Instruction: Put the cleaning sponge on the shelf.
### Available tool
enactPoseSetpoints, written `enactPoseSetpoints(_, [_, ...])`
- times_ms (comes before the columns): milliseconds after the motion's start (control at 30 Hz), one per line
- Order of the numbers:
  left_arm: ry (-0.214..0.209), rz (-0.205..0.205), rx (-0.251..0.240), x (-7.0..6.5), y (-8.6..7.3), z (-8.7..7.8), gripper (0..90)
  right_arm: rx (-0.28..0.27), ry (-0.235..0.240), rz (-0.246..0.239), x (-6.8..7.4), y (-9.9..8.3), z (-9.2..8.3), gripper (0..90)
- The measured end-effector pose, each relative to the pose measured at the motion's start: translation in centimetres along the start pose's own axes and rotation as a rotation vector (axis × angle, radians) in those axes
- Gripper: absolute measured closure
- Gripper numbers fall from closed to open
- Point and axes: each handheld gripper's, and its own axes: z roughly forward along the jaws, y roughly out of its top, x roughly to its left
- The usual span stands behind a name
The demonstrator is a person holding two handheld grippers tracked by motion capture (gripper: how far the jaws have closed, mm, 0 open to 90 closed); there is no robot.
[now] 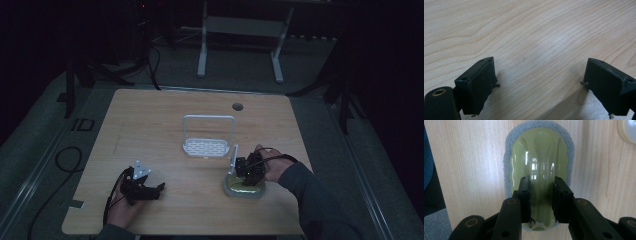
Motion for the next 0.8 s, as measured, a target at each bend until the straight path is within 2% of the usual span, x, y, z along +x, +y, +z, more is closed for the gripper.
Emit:
enactPoseSetpoints(433, [0.000,0.000,0.000,0.0,0.0,0.0,10.9,-0.022,-0.036,0.001,-0.5,1.1,-0.8,71.5])
enactPoseSetpoints(800, [0.000,0.002,0.000,0.0,0.0,0.0,10.9,-0.027,-0.066,0.002,-0.8,2.1,-0.7,71.5])
